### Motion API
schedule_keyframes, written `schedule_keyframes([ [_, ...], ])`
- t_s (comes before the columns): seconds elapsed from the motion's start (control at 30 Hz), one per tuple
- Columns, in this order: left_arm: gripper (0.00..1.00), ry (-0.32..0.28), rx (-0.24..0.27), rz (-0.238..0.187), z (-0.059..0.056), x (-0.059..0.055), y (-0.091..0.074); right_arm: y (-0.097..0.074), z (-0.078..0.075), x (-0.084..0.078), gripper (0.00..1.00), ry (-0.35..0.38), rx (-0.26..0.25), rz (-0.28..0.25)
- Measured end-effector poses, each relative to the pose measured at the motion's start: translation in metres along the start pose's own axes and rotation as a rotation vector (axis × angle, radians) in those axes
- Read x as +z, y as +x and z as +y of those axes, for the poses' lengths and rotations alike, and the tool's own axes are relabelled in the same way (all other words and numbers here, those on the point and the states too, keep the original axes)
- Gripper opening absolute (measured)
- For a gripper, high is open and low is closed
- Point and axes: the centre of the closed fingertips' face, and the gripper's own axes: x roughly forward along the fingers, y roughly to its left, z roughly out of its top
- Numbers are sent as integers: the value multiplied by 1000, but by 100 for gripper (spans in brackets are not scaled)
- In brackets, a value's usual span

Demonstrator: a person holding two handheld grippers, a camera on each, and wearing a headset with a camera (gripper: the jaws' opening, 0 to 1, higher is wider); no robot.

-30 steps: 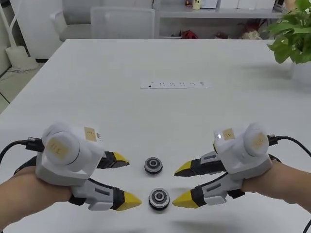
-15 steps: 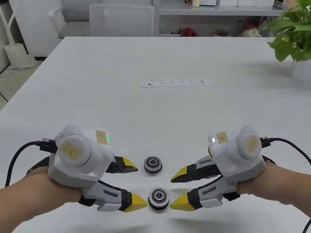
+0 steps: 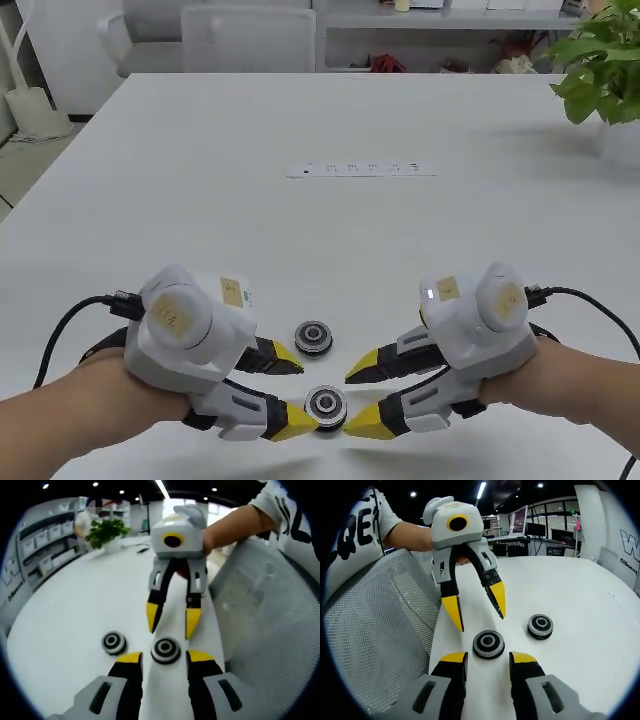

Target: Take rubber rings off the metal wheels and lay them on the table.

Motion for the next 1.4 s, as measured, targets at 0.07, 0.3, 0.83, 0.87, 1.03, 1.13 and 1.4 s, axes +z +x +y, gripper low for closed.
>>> schedule_keyframes([
  [0.07, 33, -1, -4, 3, 0, 0, 2, 0, 0, -1, 31, 1, 2, 2],
  [0.3, 27, 0, -23, 16, -4, -3, 9, 1, 0, -6, 31, 9, 1, 11],
  [0.83, 16, -18, 4, 12, -2, -2, 19, 2, 0, -10, 30, 15, 3, 14],
  [0.87, 15, -18, 10, 12, -2, -2, 19, 2, 0, -10, 30, 17, 3, 15],
  [1.03, 15, 0, 23, 15, -2, -1, 20, 2, 1, -11, 30, 17, 2, 16],
  [1.13, 15, -4, 25, 13, -2, -1, 20, 2, 1, -12, 30, 18, 2, 18],
  [1.4, 17, -2, 21, 9, -3, 0, 22, 3, 1, -11, 30, 17, 2, 18],
])
